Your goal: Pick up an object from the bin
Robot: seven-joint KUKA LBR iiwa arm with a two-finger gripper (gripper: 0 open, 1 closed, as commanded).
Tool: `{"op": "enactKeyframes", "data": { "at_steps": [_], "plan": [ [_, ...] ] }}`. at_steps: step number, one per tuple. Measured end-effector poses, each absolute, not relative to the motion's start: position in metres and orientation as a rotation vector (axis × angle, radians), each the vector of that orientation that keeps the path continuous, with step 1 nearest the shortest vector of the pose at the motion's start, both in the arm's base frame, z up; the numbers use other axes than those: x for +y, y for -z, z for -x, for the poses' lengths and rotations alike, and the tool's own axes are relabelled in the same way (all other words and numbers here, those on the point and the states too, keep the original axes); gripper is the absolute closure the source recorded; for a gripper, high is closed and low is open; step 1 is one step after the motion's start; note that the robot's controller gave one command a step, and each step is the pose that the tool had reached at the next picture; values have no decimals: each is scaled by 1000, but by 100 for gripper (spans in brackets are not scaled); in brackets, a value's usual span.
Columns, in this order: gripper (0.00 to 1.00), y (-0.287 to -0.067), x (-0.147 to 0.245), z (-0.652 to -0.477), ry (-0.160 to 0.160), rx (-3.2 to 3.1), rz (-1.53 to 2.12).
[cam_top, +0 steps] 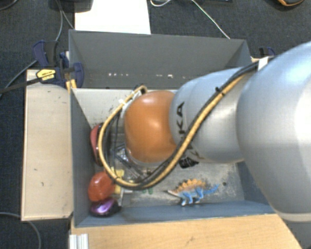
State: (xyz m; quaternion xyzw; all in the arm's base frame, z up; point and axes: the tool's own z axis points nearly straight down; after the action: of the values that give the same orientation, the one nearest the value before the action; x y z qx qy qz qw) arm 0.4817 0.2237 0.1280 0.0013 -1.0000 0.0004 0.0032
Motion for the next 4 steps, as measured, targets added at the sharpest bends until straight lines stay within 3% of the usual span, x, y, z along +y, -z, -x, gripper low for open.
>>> {"op": "enactKeyframes", "data": {
  "at_steps": [1, 2, 3, 4],
  "plan": [
    [0, -132, 223, -484, 2, -3143, 5],
    [0, -78, 235, -498, 15, -3105, 620],
    [0, -121, 241, -492, 1, -3068, -691],
    [0, -101, 221, -488, 7, -3163, -242]
  ]
}}
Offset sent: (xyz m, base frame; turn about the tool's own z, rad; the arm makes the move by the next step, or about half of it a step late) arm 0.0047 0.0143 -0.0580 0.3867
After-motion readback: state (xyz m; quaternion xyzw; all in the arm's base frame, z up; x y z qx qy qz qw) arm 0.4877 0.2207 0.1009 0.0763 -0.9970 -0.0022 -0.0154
